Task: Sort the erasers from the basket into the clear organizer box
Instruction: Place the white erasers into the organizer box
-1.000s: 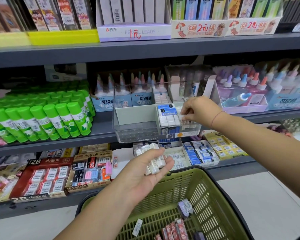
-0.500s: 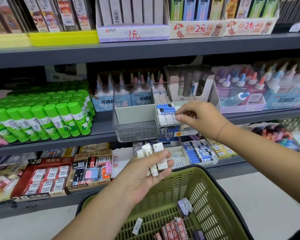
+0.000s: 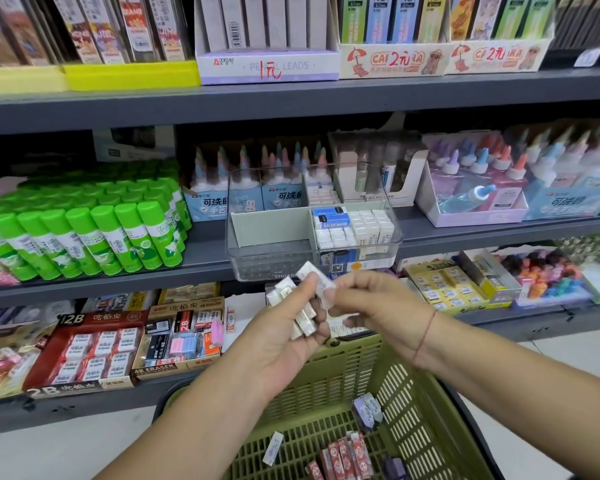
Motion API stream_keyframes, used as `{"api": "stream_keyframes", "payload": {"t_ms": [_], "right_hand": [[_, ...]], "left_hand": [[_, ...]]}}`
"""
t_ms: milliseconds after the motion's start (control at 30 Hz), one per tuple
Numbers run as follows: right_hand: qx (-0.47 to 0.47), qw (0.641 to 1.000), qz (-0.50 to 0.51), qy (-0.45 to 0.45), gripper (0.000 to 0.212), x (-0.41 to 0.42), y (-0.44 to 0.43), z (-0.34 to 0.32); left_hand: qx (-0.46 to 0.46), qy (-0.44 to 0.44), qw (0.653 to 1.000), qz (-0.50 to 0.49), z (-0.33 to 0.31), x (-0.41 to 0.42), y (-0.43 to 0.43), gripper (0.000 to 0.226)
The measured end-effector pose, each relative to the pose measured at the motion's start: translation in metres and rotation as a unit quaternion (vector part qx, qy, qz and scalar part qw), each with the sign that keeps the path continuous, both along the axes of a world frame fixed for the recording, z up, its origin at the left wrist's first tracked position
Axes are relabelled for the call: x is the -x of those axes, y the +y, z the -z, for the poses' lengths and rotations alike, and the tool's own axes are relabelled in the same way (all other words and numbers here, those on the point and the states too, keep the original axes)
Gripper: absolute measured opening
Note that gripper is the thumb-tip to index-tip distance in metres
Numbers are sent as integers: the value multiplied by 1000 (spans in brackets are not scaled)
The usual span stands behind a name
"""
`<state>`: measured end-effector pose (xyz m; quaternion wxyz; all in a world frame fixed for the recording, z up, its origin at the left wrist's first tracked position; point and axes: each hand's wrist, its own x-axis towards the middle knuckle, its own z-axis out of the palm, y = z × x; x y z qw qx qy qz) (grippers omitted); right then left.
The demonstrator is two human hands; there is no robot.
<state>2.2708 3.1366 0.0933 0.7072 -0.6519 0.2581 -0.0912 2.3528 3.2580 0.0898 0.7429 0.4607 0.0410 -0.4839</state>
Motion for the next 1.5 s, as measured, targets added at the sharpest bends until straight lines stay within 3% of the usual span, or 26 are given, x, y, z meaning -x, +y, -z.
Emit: {"api": "stream_keyframes", "payload": {"t_ms": [100, 167, 267, 333, 467, 633, 767, 1000, 1200, 1300, 1367, 1433, 1500], "right_hand": [[45, 997, 50, -46, 3, 0, -32, -24], [193, 975, 85, -62, 5, 1, -62, -41], [430, 897, 100, -13, 5, -3, -103, -57], [534, 842, 52, 55, 7, -11, -120, -57], [634, 760, -53, 133, 18, -29, -135, -42], [671, 727, -82, 118, 20, -42, -141, -28], [670, 729, -82, 111, 19, -46, -143, -21], [666, 734, -56, 118, 26, -48, -145, -14], [644, 753, -57, 123, 9, -44, -141, -24], [641, 758, -36, 118, 12, -34, -128, -32], [579, 812, -13, 72, 16, -26, -108, -35], [418, 907, -43, 19, 28, -14, -75, -34], [277, 956, -99, 5, 40, -4, -43, -27]], "left_hand": [[-2, 23, 1000, 2, 1, -1, 2, 29], [4, 38, 999, 7, 2, -2, 3, 29], [7, 47, 999, 5, 3, -2, 3, 25], [7, 44, 999, 6, 4, -1, 3, 18], [16, 48, 999, 18, 4, -2, 2, 17], [23, 59, 998, 31, 4, -3, 0, 28], [-3, 62, 998, 33, 5, -4, 1, 39], [-23, 57, 998, 26, 4, -2, -1, 38], [-24, 40, 999, 21, 3, -1, 0, 56], [-23, 17, 999, 23, 3, -1, 1, 70], [-23, -4, 999, 25, 2, 0, 1, 80], [-14, -6, 1000, 17, 4, -1, 0, 84], [-2, -14, 1000, 18, 4, -1, -1, 72]]}}
